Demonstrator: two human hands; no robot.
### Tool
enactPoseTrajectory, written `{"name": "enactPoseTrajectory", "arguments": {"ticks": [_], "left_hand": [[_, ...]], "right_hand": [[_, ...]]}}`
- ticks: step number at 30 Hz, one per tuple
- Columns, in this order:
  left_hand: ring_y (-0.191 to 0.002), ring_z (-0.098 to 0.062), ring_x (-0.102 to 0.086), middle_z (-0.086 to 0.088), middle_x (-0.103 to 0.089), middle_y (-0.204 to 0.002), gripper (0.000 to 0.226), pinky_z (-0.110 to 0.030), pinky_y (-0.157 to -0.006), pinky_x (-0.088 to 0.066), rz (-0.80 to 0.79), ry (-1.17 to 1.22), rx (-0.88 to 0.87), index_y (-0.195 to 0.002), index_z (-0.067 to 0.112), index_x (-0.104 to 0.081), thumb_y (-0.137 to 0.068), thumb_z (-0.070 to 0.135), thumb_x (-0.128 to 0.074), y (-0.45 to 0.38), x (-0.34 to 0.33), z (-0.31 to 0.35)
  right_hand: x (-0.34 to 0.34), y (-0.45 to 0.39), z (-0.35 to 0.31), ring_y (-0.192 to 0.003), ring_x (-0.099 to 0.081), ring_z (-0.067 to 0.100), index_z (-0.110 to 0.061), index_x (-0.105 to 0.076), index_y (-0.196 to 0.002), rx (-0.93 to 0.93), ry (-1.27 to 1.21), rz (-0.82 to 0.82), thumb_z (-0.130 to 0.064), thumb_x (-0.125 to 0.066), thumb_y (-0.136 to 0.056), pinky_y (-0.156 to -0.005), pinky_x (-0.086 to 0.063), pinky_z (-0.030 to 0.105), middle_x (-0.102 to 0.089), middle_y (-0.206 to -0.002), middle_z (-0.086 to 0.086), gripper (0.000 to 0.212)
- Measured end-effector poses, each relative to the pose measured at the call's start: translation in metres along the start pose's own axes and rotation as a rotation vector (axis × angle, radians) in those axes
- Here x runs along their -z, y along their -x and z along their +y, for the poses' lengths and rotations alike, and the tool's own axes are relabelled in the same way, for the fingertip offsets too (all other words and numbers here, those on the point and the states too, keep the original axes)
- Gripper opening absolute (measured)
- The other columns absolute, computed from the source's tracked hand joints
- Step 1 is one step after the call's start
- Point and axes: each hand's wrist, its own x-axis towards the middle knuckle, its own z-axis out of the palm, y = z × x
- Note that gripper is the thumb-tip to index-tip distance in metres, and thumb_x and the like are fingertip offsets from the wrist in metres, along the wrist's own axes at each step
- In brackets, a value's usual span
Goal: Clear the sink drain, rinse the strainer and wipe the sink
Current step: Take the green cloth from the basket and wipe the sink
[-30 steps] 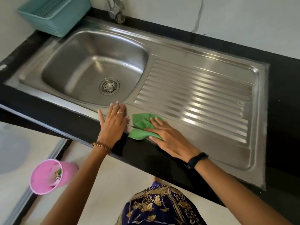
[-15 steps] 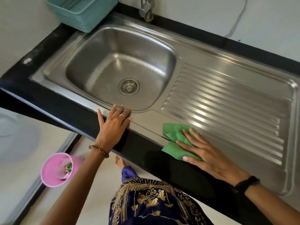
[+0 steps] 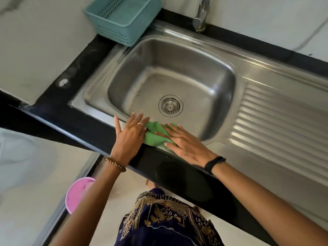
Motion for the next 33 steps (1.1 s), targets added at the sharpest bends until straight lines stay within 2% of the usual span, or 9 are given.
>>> {"name": "enactPoseTrajectory", "arguments": {"ticks": [6,8,11,15,18,23,27,29,33], "left_hand": [[-0.145,-0.017,-0.011,0.002,-0.033,-0.151,0.038,-0.056,-0.108,0.019,-0.129,-0.07,-0.094,-0.134,0.025,-0.046,-0.098,0.027,-0.034,-0.032,0.012,-0.033],[-0.144,-0.019,-0.017,0.002,-0.042,-0.145,0.035,-0.059,-0.107,0.018,-0.178,-0.111,-0.124,-0.123,0.023,-0.056,-0.098,0.028,-0.033,-0.035,0.013,-0.04],[-0.14,-0.018,-0.027,0.004,-0.054,-0.133,0.034,-0.055,-0.111,0.014,-0.208,0.035,-0.089,-0.115,0.022,-0.059,-0.098,0.033,-0.031,-0.035,0.012,-0.047],[-0.14,-0.016,-0.027,0.005,-0.053,-0.133,0.034,-0.05,-0.112,0.013,-0.21,0.079,-0.101,-0.118,0.022,-0.058,-0.098,0.033,-0.032,-0.035,0.012,-0.049],[-0.142,-0.015,-0.021,0.003,-0.046,-0.142,0.034,-0.051,-0.111,0.015,-0.242,0.1,-0.081,-0.125,0.023,-0.053,-0.098,0.033,-0.035,-0.037,0.016,-0.052],[-0.144,-0.014,-0.015,0.004,-0.039,-0.147,0.033,-0.051,-0.112,0.014,-0.162,0.091,0.03,-0.128,0.024,-0.051,-0.097,0.029,-0.04,-0.04,0.036,-0.086],[-0.144,-0.017,-0.015,0.002,-0.033,-0.15,0.037,-0.051,-0.114,0.007,-0.103,0.01,0.074,-0.134,0.022,-0.046,-0.097,0.024,-0.039,-0.051,0.045,-0.108],[-0.145,-0.019,-0.013,0.0,-0.03,-0.152,0.038,-0.05,-0.114,0.006,-0.076,0.029,0.09,-0.134,0.022,-0.046,-0.096,0.023,-0.042,-0.059,0.048,-0.114],[-0.145,-0.023,-0.004,-0.006,-0.017,-0.156,0.049,-0.048,-0.116,0.004,-0.107,-0.017,0.016,-0.141,0.018,-0.035,-0.094,0.023,-0.046,-0.079,0.055,-0.128]], "right_hand": [[0.001,0.055,0.016,-0.143,0.016,0.002,-0.049,-0.009,-0.14,-0.029,0.048,0.025,-0.041,-0.022,-0.099,-0.115,0.017,0.022,-0.003,-0.155,-0.017,0.044],[0.008,0.08,0.025,-0.144,0.013,0.003,-0.045,-0.015,-0.141,-0.049,0.075,0.003,-0.037,-0.028,-0.099,-0.116,0.017,0.022,-0.008,-0.155,-0.017,0.045],[0.016,0.101,0.033,-0.144,0.011,0.005,-0.039,-0.023,-0.14,-0.078,0.076,-0.028,-0.038,-0.033,-0.097,-0.118,0.011,0.026,-0.014,-0.155,-0.012,0.044],[0.019,0.085,0.028,-0.145,0.006,0.005,-0.038,-0.03,-0.136,-0.083,-0.008,-0.018,-0.031,-0.043,-0.094,-0.119,0.009,0.027,-0.019,-0.153,-0.011,0.044],[0.017,0.052,0.016,-0.145,0.006,0.006,-0.038,-0.024,-0.137,-0.073,-0.033,-0.063,-0.034,-0.037,-0.092,-0.117,0.013,0.024,-0.011,-0.152,-0.013,0.047],[0.006,-0.033,-0.023,-0.144,-0.005,0.004,-0.039,-0.023,-0.139,-0.066,-0.225,-0.071,-0.032,-0.044,-0.095,-0.11,0.0,0.009,-0.011,-0.15,-0.019,0.048],[0.003,-0.091,-0.053,-0.145,-0.009,0.006,-0.034,-0.033,-0.142,-0.049,-0.314,-0.096,-0.032,-0.04,-0.098,-0.117,-0.022,0.036,-0.016,-0.157,-0.011,0.045],[0.003,-0.1,-0.056,-0.145,-0.009,0.006,-0.035,-0.033,-0.142,-0.045,-0.326,-0.096,-0.033,-0.039,-0.098,-0.115,-0.026,0.04,-0.016,-0.157,-0.011,0.044],[0.0,-0.069,-0.041,-0.139,-0.015,-0.007,-0.049,-0.033,-0.136,-0.049,-0.314,-0.047,-0.034,-0.043,-0.096,-0.111,-0.025,0.019,-0.018,-0.152,-0.024,0.044]]}}
